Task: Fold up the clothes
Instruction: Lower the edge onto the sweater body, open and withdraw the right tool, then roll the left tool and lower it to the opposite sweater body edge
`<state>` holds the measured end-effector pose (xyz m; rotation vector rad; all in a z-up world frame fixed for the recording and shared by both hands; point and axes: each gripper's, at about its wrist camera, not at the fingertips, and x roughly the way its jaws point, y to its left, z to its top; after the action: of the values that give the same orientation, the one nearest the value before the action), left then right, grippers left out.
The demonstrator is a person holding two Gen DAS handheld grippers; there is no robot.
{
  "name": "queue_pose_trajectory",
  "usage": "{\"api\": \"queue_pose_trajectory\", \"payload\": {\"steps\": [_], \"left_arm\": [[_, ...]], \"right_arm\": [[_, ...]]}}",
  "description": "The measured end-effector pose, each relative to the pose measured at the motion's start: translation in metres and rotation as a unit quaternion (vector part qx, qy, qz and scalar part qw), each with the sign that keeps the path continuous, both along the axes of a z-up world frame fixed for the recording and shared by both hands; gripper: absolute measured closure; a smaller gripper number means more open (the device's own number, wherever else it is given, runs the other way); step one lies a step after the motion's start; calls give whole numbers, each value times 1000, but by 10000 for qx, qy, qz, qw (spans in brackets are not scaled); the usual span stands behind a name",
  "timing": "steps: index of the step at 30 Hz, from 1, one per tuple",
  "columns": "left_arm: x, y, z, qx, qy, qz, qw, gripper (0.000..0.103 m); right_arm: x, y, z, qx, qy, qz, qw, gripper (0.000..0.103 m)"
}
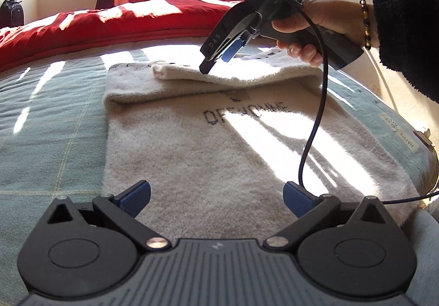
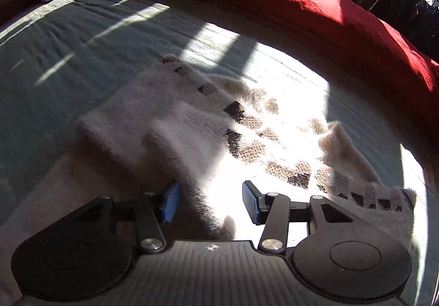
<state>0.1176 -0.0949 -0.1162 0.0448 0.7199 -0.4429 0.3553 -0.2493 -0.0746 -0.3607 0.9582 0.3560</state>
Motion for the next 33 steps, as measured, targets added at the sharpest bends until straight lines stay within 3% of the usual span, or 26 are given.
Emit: {"api": "queue_pose_trajectory", "payload": {"steps": [5, 14, 20, 24, 28, 33], "left_arm": [[-2, -6, 4, 27, -18, -66, 10000, 1], [8, -13, 12, -72, 60, -128, 9999, 1], [40, -18, 18, -124, 225, -133, 9996, 1], [74, -31, 19, 7, 164, -78, 9998, 1], [112, -53, 12, 376, 71, -17, 9993, 1], [135, -76, 5, 363, 131, -83, 9992, 1]], "right_arm": [[-17, -34, 14, -44, -137, -191, 9997, 47], [-65, -128, 23, -9, -587, -1104, 9921, 37], [-99, -185, -1, 6, -762, -1494, 9858, 35], [-105, -220, -20, 334, -748, -1796, 9803, 35], [-100, -246, -32, 723, -857, -2035, 9726, 35], [-83, -263, -46, 1129, -946, -2081, 9670, 34]]}}
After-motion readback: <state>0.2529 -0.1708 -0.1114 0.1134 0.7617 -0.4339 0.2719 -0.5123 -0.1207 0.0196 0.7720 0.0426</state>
